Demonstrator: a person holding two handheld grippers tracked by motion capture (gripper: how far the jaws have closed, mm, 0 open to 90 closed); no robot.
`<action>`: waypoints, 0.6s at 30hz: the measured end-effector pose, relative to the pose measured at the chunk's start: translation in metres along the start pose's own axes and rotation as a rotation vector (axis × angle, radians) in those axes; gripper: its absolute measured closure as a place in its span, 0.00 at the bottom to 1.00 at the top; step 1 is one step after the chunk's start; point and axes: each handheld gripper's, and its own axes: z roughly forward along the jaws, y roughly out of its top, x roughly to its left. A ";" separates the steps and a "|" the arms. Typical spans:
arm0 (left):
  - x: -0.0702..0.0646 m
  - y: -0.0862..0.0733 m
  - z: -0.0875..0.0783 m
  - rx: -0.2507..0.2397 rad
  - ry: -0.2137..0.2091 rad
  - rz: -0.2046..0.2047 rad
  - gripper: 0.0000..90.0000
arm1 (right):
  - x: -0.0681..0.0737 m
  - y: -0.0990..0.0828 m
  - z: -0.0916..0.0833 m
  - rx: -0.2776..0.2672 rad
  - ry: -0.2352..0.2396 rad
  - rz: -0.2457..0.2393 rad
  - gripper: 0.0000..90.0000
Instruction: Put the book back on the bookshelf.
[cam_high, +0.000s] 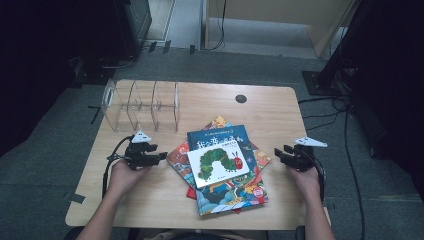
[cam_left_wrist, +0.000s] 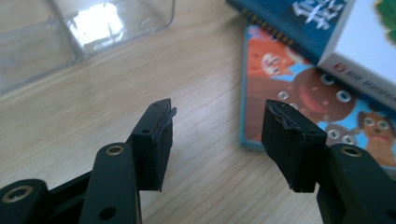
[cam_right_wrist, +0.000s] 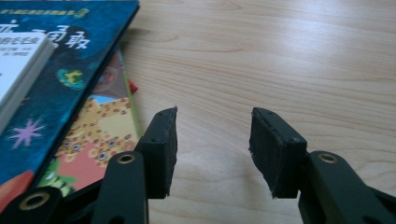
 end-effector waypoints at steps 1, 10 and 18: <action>-0.002 0.003 0.000 -0.001 -0.009 0.011 0.51 | 0.002 0.000 -0.001 -0.006 0.008 -0.002 0.60; -0.018 0.017 0.006 0.006 -0.033 0.104 0.52 | 0.023 -0.001 -0.012 -0.029 0.062 -0.023 0.68; -0.022 0.028 0.013 0.035 -0.117 0.087 0.60 | 0.035 -0.006 -0.023 -0.002 0.089 -0.019 0.74</action>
